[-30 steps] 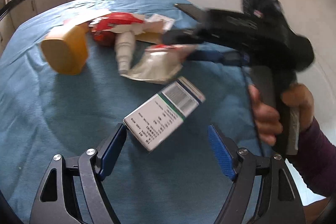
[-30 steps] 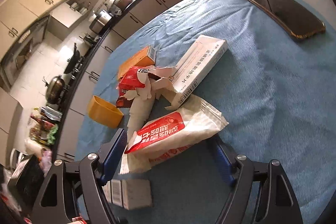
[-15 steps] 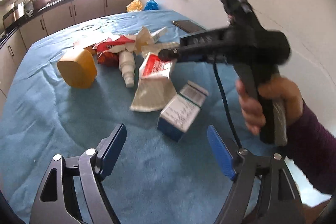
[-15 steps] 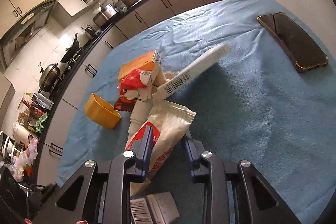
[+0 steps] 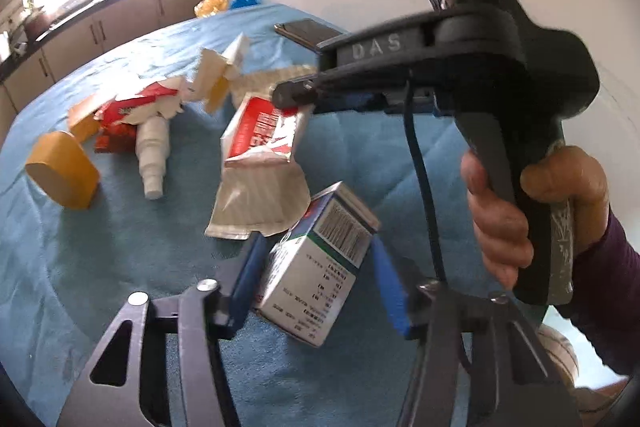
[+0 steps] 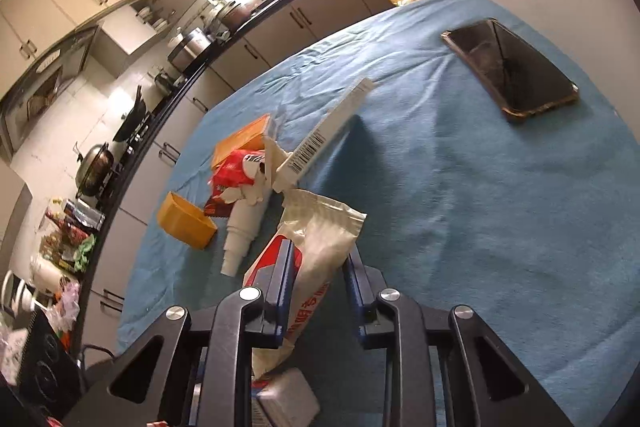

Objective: Collect trash
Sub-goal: 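Grasp the white medicine box with the left tool while the right tool grasps the snack wrapper, then carry the box and wrapper over the red basket and open both tools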

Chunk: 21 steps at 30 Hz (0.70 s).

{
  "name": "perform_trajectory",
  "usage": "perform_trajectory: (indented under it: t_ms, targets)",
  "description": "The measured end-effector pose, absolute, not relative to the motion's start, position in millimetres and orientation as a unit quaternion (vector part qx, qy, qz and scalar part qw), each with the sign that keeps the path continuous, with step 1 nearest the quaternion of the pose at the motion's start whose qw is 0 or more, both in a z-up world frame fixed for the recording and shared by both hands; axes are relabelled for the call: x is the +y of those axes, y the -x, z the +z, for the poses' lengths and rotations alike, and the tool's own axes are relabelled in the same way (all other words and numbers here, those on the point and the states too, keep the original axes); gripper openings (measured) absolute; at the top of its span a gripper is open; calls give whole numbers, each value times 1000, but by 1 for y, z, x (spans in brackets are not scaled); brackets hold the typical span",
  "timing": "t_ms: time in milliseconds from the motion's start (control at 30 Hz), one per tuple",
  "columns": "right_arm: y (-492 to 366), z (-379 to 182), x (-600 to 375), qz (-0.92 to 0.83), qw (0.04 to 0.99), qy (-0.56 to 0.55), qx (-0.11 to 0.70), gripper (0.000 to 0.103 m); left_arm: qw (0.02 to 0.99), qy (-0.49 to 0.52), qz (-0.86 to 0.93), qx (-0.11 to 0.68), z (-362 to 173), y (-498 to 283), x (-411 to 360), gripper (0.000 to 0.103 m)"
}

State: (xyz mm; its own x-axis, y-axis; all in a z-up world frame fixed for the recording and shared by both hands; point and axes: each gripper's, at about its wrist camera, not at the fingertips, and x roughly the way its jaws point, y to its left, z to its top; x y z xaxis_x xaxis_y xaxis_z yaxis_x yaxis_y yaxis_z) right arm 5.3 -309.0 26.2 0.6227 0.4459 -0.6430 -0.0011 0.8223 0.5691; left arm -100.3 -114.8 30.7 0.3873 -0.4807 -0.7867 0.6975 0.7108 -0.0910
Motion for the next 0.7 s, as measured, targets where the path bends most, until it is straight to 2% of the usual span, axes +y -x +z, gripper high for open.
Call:
perform_trajectory:
  t_ms: [200, 300, 700]
  targets:
    - [5, 26, -326, 135, 855, -303, 400, 26, 841, -100, -323, 423, 43, 111, -97, 42]
    - [12, 30, -329, 138, 857, -308, 389, 22, 854, -84, -297, 419, 52, 124, -79, 42]
    - [48, 45, -294, 189, 854, -303, 379, 21, 887, 51, -202, 413, 71, 133, 19, 42]
